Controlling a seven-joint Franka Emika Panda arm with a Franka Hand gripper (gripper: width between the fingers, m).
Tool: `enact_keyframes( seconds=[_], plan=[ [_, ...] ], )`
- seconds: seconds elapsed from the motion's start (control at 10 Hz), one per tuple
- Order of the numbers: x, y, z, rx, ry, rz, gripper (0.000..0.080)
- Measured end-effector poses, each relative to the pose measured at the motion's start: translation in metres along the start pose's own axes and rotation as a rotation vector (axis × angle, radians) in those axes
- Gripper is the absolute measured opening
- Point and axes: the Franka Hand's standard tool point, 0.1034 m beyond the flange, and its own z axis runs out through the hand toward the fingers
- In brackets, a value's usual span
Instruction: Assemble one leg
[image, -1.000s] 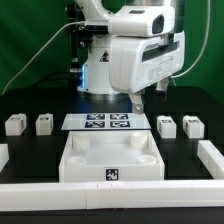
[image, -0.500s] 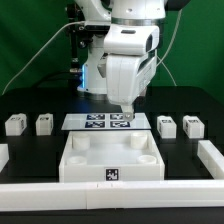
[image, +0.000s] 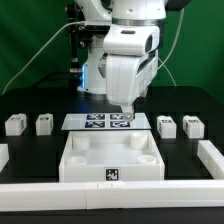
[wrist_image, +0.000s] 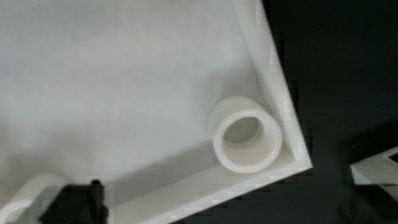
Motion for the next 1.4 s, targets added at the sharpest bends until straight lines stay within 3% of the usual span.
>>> enact_keyframes(
  seconds=[0.3,0.6,0.9,1.4],
  plan=[
    [-0.016,-0.006,0.009,-0.001,-0.007,-0.261,0.065],
    [-0.021,-0.016,0.026,0.023,-0.02,-0.398,0.065],
    [-0.033,-0.017,0.042,0.054,-0.022,-0.383,0.065],
    [-0.036,-0.022,0.06,0.088,-0.025,-0.377,0.065]
  ],
)
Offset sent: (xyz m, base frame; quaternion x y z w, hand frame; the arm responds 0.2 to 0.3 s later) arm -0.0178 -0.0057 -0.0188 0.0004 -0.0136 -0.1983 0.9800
